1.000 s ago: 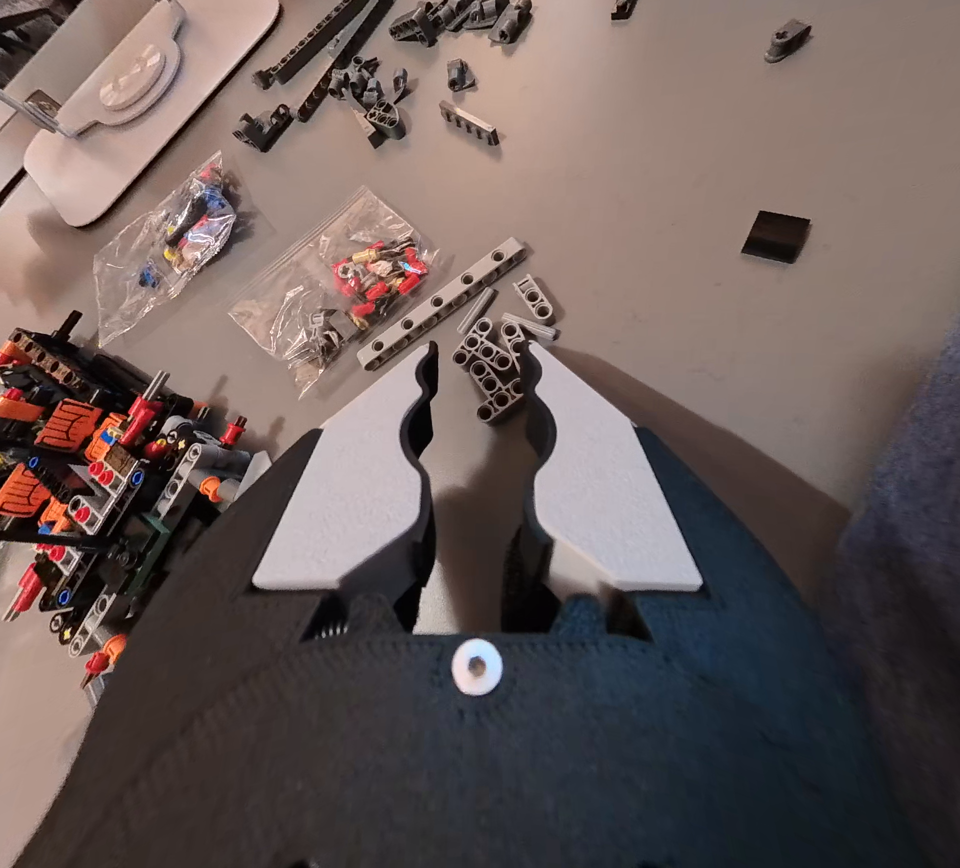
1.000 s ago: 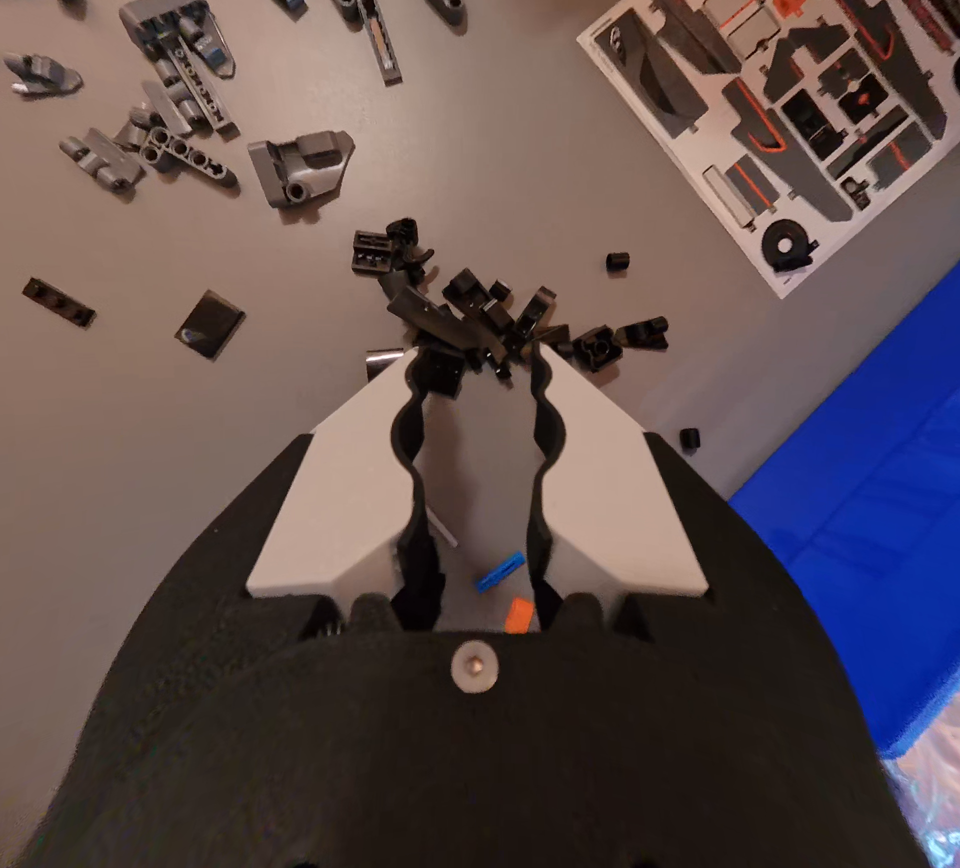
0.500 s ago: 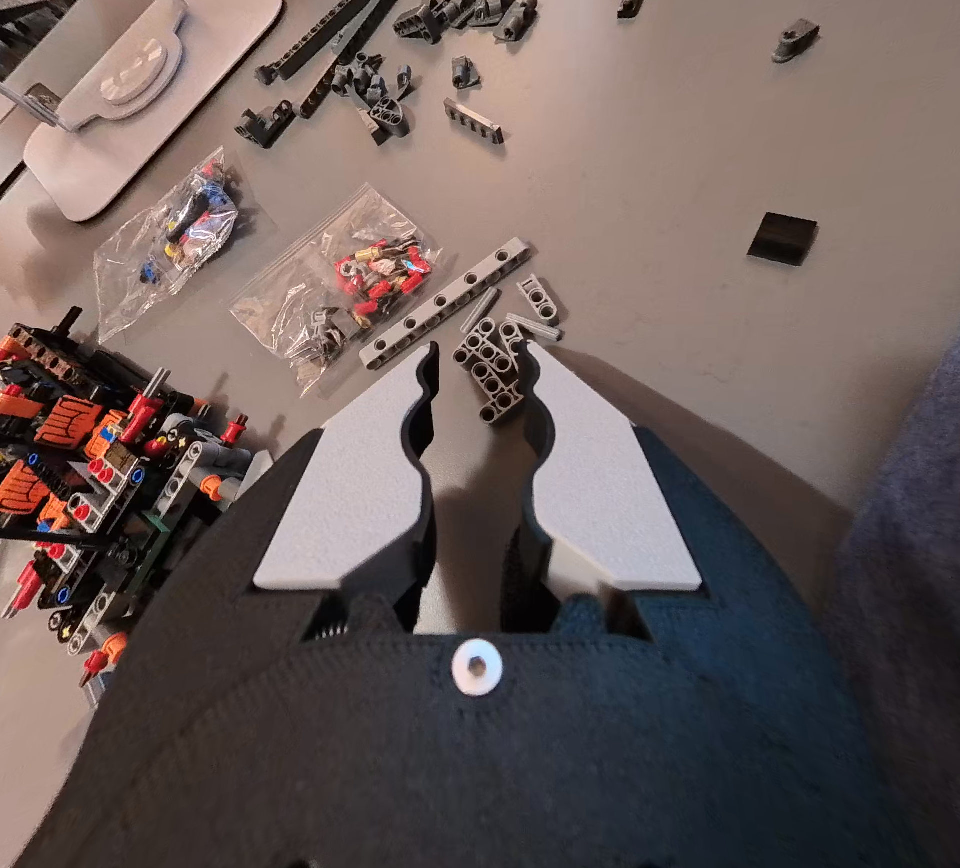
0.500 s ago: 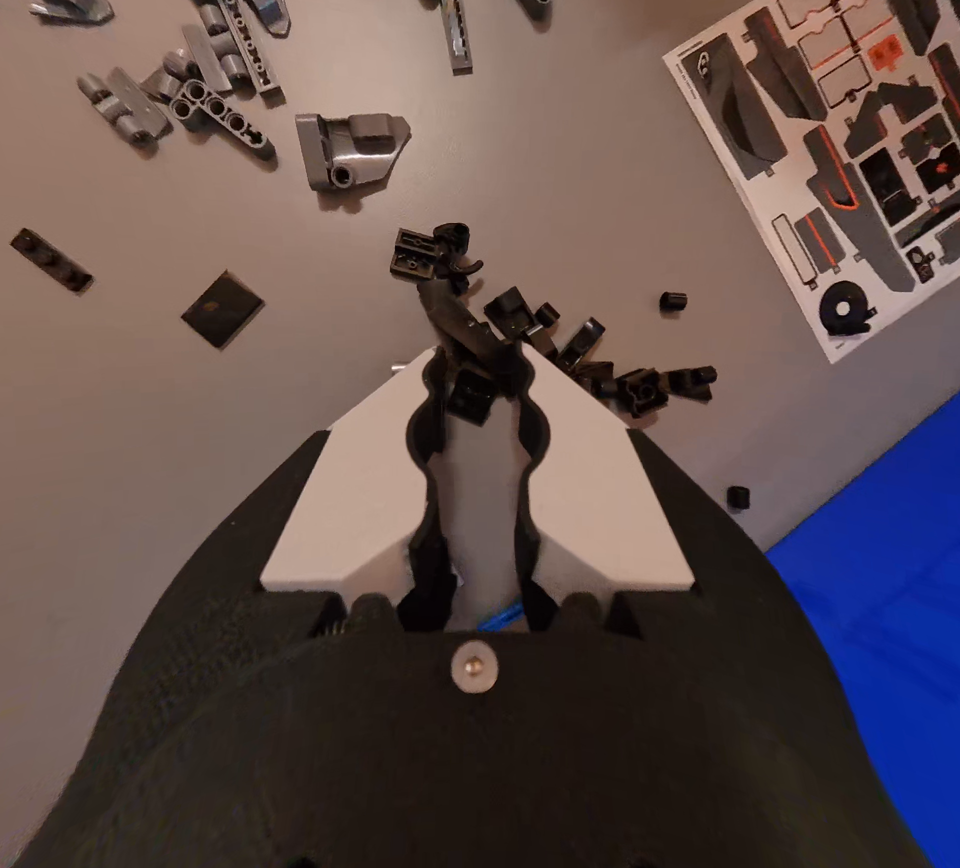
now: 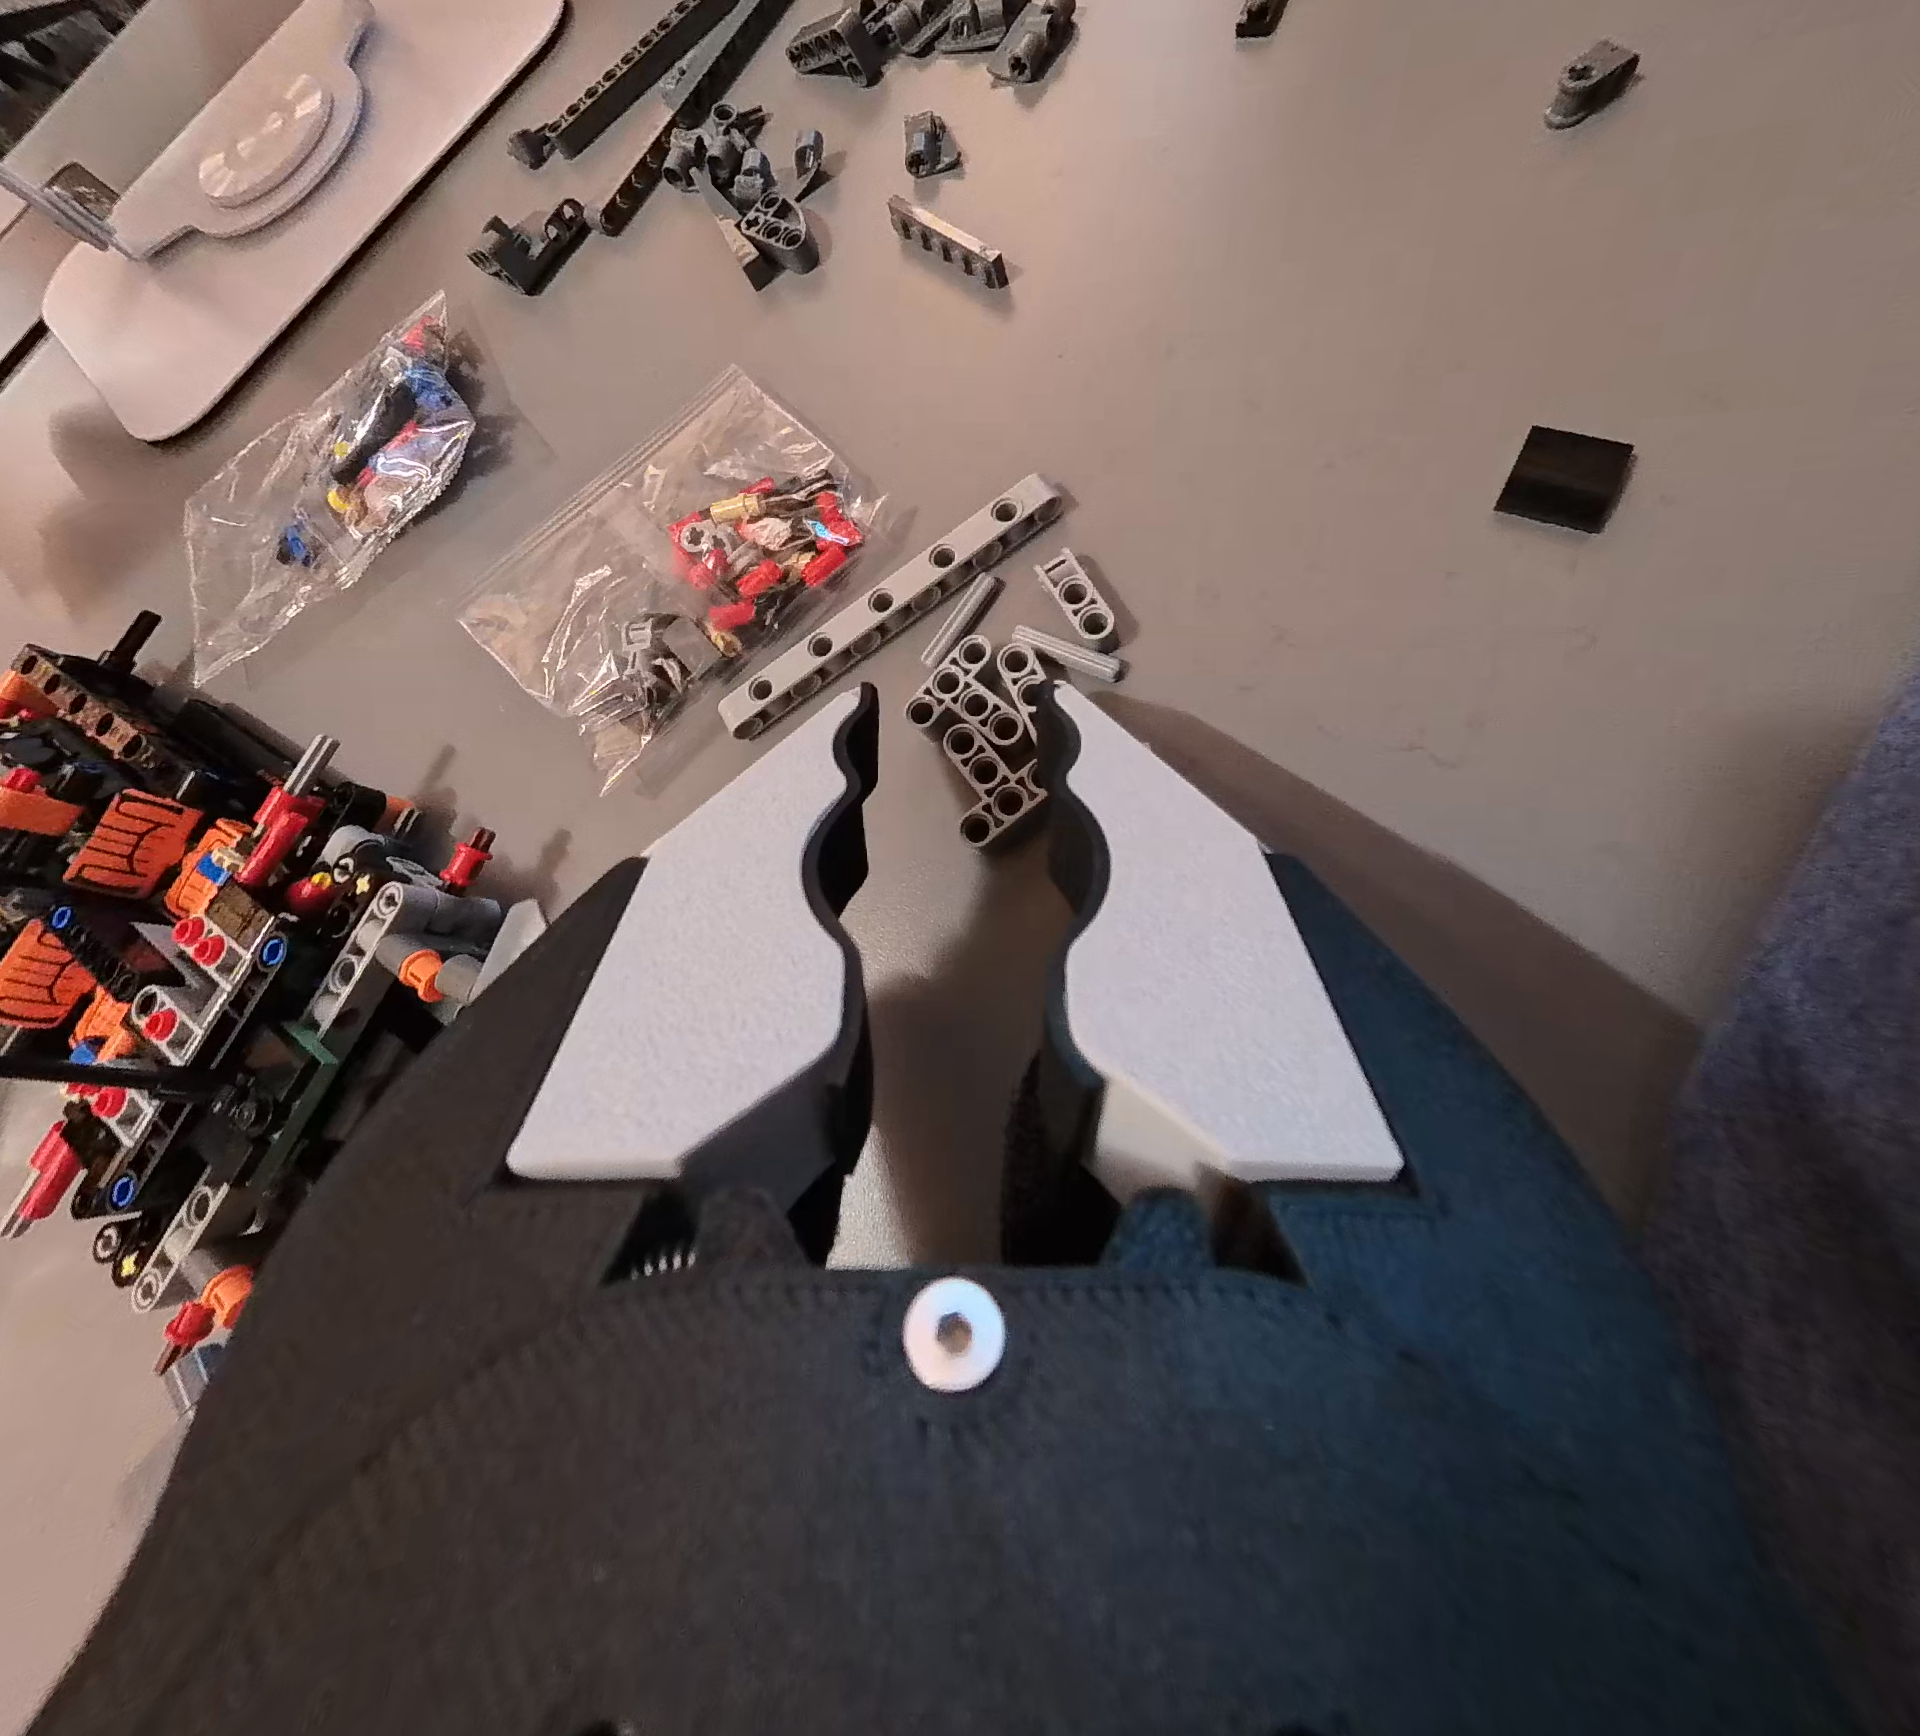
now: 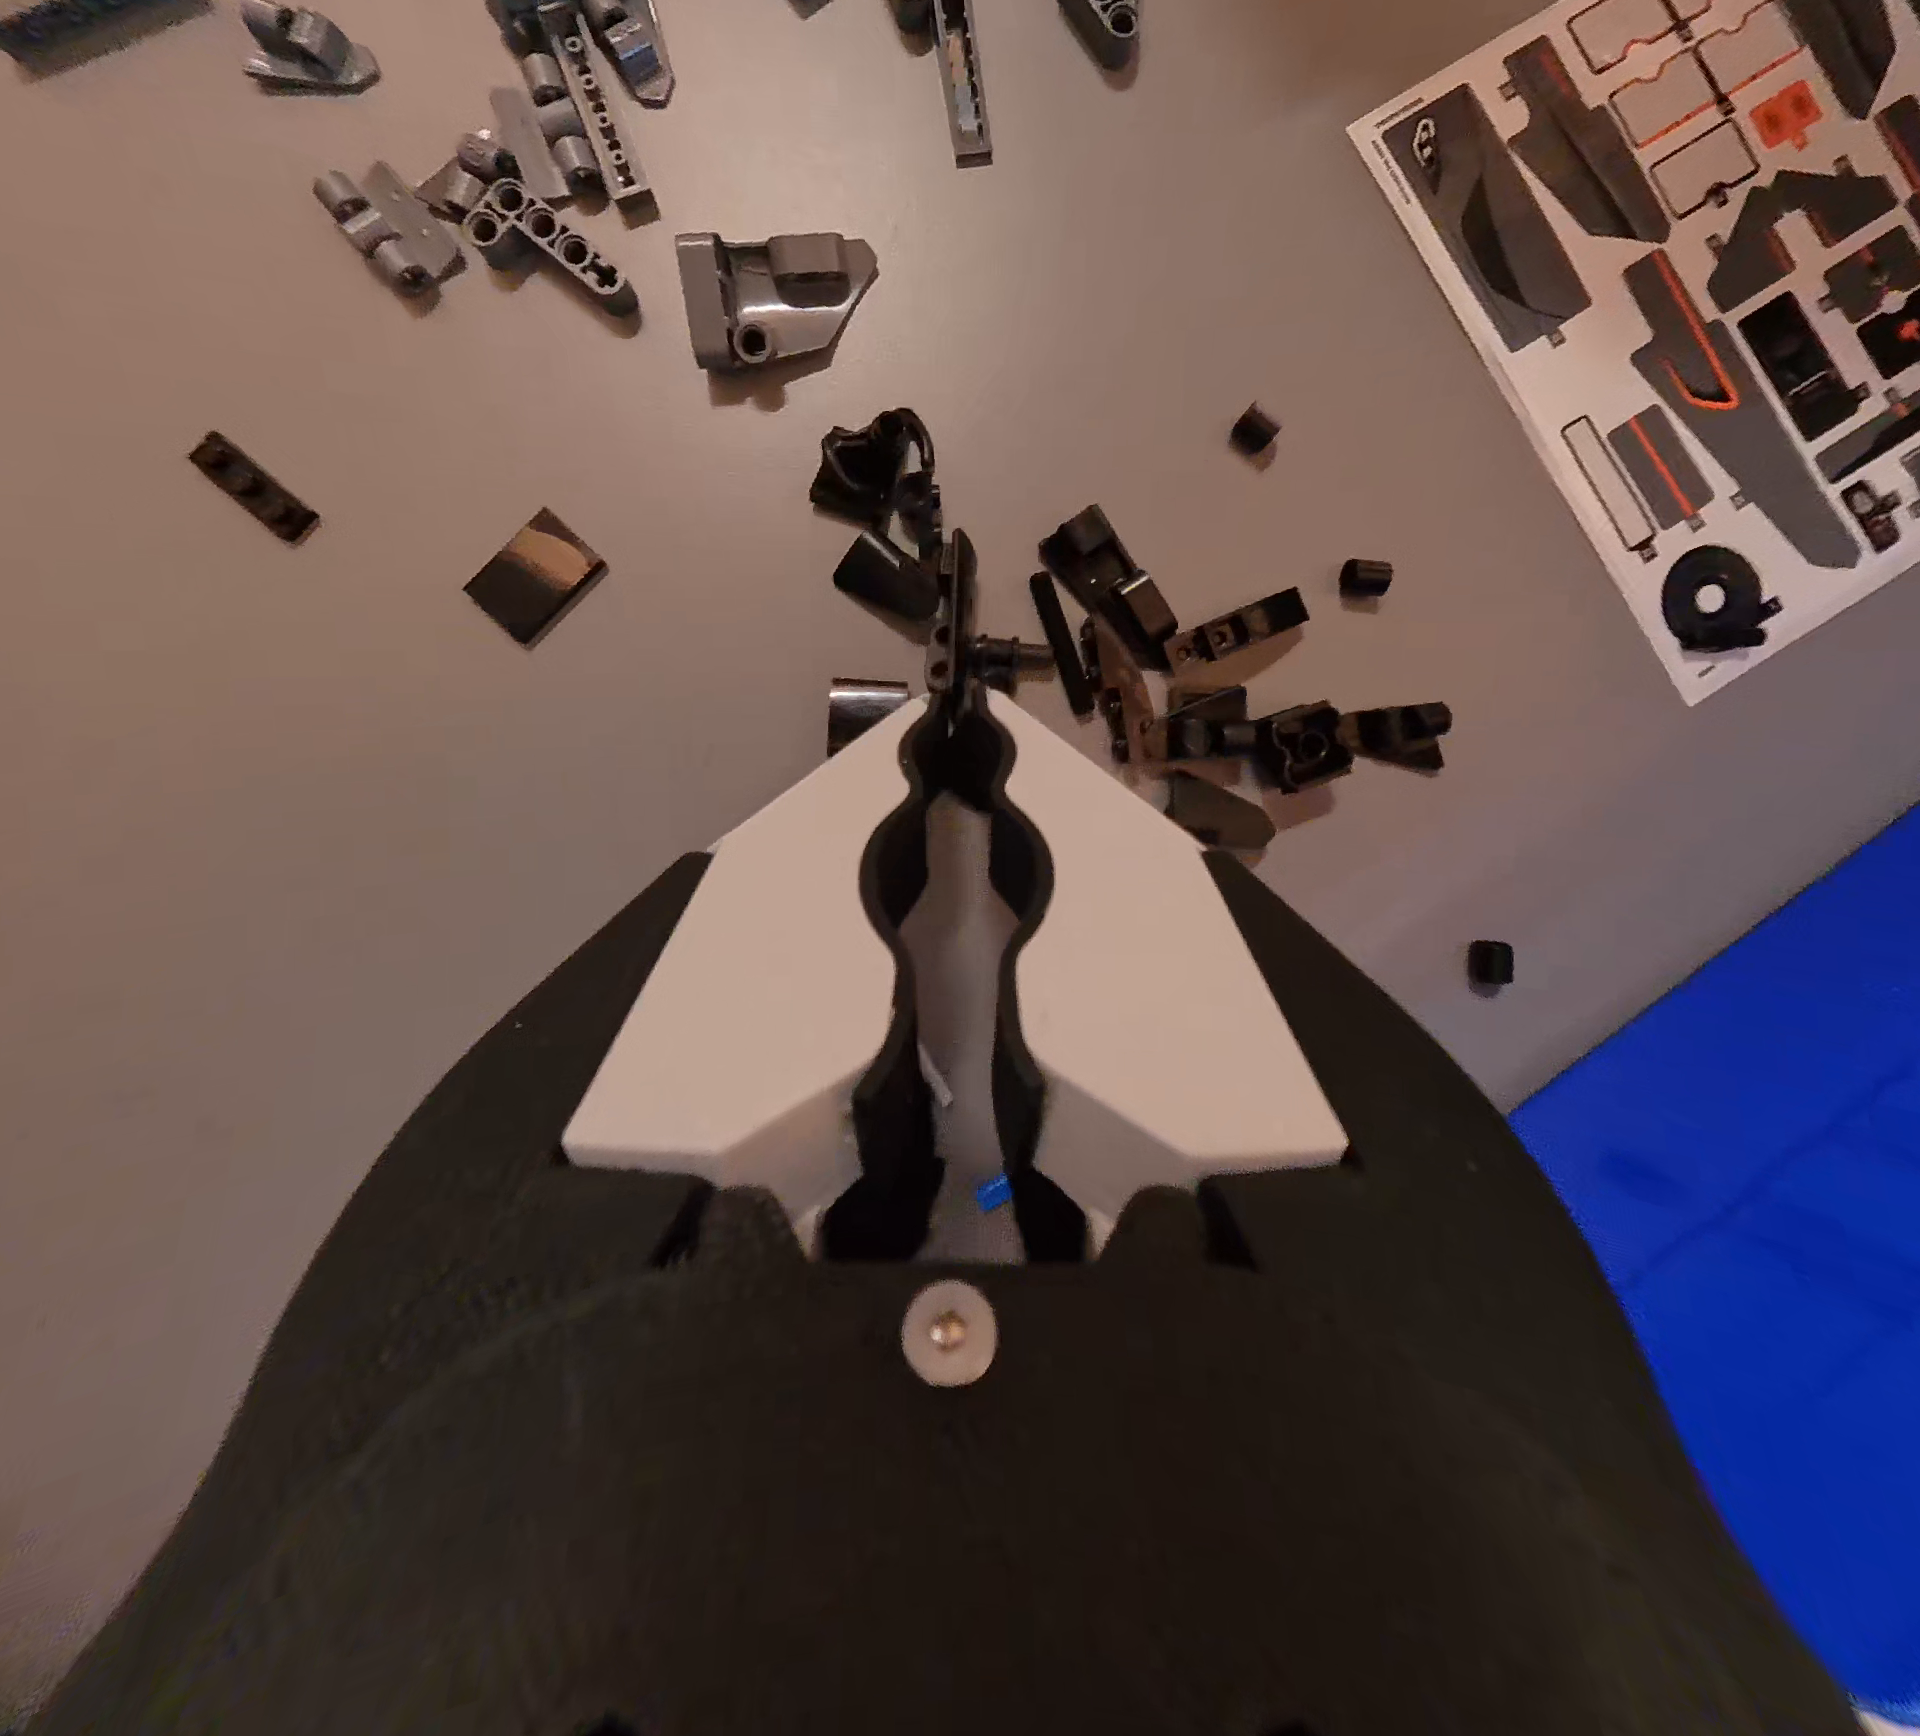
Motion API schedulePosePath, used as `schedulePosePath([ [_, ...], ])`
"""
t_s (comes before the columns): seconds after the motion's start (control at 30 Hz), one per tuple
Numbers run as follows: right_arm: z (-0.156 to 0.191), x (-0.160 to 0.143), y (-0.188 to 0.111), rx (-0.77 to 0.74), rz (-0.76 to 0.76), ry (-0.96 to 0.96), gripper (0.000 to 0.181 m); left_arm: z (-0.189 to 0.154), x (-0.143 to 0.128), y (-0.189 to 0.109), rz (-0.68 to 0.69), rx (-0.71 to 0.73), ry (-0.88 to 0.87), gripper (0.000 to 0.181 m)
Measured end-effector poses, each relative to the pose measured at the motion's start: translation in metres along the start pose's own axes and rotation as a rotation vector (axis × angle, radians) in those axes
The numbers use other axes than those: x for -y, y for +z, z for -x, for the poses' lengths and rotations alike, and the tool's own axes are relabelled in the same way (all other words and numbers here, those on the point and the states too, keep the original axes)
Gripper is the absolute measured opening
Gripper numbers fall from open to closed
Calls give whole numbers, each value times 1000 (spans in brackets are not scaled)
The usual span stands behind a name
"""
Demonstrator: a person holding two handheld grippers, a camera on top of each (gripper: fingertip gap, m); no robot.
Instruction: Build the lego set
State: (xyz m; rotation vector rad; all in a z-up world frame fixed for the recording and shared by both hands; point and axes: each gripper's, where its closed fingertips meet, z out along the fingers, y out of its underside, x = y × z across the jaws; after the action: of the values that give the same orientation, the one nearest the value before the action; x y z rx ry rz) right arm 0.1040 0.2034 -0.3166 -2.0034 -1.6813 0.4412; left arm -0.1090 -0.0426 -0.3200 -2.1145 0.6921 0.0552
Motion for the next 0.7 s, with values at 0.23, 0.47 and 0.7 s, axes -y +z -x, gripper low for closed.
schedulePosePath([
  [0.23,-4,-10,-9,3,14,45,19,0,-1,-2,2,-2,-4,28],
  [0.47,-16,-15,-11,-53,17,50,28,1,-4,-5,4,-3,-6,28],
  [0.7,-32,-6,-15,-130,-40,74,29,1,-4,-6,5,-1,-4,28],
])
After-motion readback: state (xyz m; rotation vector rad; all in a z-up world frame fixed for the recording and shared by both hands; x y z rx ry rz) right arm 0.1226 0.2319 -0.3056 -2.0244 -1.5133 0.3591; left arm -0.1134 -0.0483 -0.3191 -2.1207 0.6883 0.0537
